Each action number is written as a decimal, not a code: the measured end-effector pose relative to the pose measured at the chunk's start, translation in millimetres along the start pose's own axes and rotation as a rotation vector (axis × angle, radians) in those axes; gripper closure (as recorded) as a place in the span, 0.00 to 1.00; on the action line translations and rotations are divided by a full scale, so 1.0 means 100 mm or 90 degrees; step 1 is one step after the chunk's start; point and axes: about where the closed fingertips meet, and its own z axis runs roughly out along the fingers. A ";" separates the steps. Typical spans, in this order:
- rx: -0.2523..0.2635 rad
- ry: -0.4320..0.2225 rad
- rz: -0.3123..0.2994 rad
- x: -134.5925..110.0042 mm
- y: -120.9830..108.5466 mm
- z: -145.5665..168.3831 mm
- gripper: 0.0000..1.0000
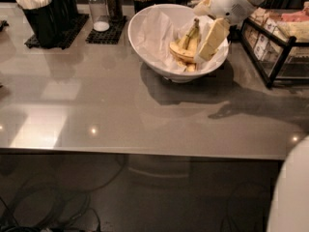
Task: Pick banana from white bowl
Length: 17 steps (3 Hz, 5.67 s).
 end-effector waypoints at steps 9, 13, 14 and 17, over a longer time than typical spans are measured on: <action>-0.029 0.018 0.076 0.42 -0.62 1.03 0.74; -0.020 -0.120 0.022 0.03 -0.36 0.29 1.00; -0.029 -0.160 0.054 0.16 -0.13 0.10 1.00; 0.000 -0.212 0.103 0.39 0.56 -0.36 1.00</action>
Offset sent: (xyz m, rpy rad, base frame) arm 0.0262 0.0211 -0.0107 0.0106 0.0079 0.0403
